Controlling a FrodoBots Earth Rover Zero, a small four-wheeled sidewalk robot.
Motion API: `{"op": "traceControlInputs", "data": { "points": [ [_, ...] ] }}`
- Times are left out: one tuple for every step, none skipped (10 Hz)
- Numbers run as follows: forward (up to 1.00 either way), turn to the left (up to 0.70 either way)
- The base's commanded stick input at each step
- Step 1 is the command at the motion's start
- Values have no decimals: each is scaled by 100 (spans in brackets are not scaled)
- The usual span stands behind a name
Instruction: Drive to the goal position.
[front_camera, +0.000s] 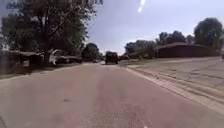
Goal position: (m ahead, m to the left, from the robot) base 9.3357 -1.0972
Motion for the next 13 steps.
{"op": "traceControlInputs", "data": {
  "points": [
    [50, 0],
    [50, 0],
    [50, 0],
    [50, 0],
    [50, 0],
    [50, 0],
    [50, 0],
    [50, 0],
    [50, 0],
    [50, 0],
    [50, 0],
    [50, 0],
    [50, 0]
  ]
}}
